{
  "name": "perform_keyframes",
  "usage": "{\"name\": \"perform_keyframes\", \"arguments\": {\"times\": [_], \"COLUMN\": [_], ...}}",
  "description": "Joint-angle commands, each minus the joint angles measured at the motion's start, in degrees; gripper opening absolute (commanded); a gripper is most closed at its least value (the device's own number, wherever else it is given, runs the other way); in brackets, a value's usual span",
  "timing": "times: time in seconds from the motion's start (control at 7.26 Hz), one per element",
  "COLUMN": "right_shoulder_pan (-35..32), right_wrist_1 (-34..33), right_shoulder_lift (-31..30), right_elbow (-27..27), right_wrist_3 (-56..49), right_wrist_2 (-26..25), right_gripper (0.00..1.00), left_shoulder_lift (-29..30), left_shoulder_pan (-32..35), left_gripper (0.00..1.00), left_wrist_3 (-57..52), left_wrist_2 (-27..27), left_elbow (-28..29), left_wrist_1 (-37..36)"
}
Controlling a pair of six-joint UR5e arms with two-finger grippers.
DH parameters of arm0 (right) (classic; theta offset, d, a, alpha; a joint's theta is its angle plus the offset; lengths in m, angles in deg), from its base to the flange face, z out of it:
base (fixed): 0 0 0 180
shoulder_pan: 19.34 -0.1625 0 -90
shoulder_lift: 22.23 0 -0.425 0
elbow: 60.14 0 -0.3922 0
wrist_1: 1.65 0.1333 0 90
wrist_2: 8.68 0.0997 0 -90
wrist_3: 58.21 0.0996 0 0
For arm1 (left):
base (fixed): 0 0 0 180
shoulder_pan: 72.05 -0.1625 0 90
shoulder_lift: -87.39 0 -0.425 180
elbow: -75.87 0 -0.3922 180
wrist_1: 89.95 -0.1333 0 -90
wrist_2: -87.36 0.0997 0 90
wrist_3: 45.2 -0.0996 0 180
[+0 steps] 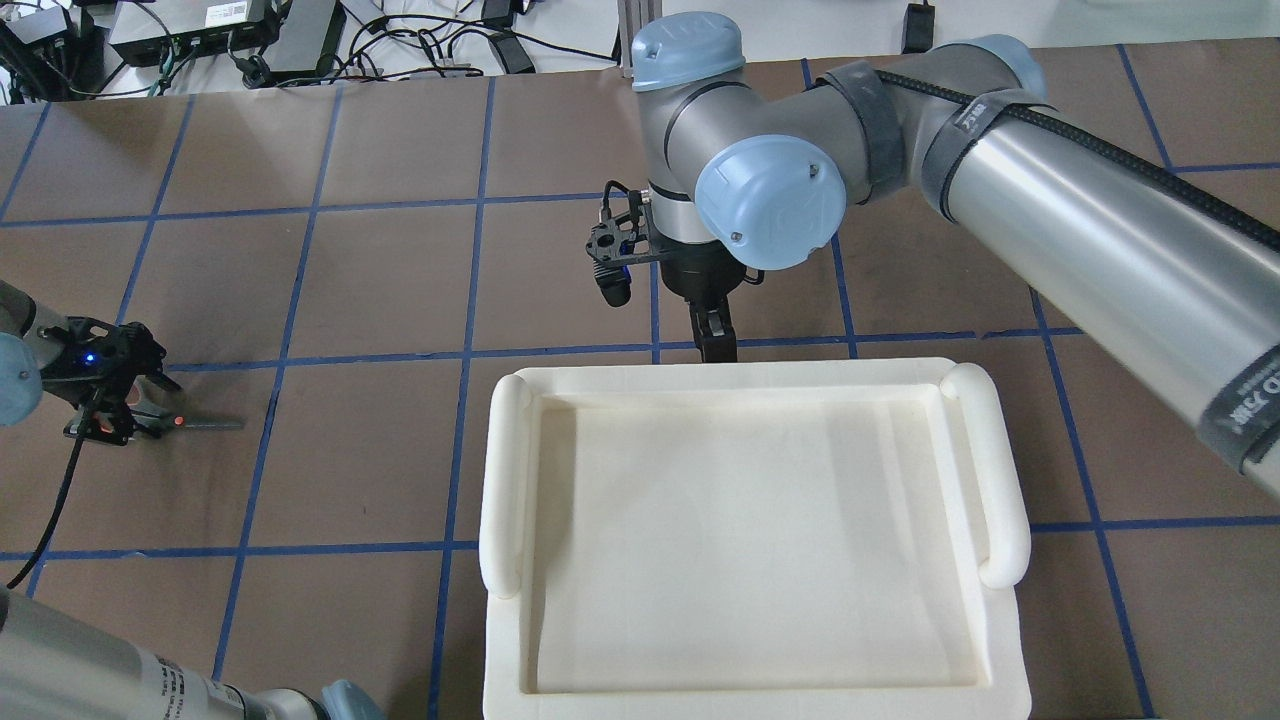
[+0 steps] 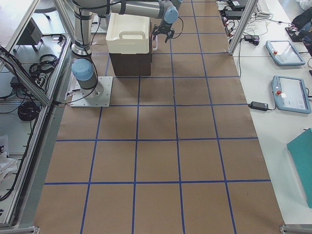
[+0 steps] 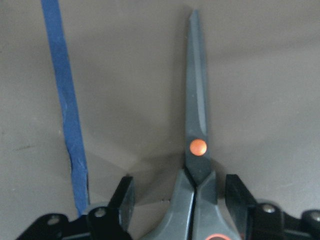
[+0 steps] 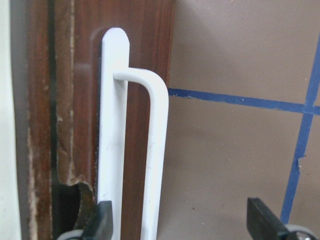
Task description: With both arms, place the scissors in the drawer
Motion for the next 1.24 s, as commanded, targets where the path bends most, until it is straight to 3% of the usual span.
{"name": "perform_keyframes", "arguments": {"times": [0.0, 0.69, 0.96, 1.1], "right_shoulder_pan": [0.0, 0.1, 0.1, 0.1], "right_wrist_1": [-0.1, -3.4, -4.2, -4.3], "right_shoulder_lift": [0.1, 1.0, 1.8, 1.8], "right_elbow": [0.3, 2.0, 2.0, 2.0], "right_wrist_3": [0.1, -0.2, 0.0, 0.0], "right_wrist_2": [-0.2, 0.1, 0.2, 0.1], "right_gripper": [0.94, 0.92, 0.83, 0.73], "left_shoulder_lift": [0.1, 0.2, -0.1, 0.1], "left_shoulder_pan": [-0.1, -0.2, -0.2, -0.2], "left_gripper": [0.61, 0.47, 0.28, 0.25], "left_wrist_3": [-0.3, -0.3, -0.8, -1.2], "left_wrist_2": [0.0, -0.1, -0.7, -1.0], "left_elbow": [0.1, 0.3, 0.9, 1.7], "left_wrist_1": [0.0, 0.0, -0.7, -0.6]}}
